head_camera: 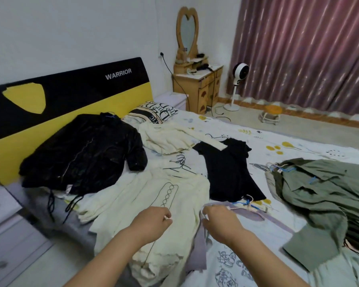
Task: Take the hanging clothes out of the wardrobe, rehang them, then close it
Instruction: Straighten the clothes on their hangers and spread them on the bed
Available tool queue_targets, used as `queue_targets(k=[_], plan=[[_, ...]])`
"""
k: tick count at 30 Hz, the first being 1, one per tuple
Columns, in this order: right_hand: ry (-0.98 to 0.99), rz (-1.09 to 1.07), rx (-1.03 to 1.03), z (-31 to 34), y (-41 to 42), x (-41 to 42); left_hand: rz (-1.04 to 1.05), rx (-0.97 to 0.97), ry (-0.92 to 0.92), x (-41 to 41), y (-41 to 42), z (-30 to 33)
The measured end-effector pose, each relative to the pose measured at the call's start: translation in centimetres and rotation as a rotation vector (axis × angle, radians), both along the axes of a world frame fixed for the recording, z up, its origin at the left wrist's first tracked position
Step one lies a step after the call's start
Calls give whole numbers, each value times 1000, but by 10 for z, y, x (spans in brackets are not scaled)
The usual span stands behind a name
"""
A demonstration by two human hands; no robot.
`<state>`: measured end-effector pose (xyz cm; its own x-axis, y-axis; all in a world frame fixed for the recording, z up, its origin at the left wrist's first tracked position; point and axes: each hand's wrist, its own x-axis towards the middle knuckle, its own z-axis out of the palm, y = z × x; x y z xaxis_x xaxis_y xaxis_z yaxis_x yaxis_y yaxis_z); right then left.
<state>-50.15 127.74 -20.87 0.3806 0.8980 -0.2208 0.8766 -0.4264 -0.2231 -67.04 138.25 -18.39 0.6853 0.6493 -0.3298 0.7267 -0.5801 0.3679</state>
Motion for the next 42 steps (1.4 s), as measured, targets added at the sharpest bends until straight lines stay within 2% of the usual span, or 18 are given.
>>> queue_targets(k=[11,18,32,42], plan=[[-15,8,-70,-20,118,37,88,-73,2,30,107,-29],[21,-27,-119,-48,178,69,99,-95,31,58,164,-72],[57,-352,-223,-144,285,98,-68,-95,50,101,329,-173],[12,-542,-224,-237,345,133,-219,50,162,157,436,-263]])
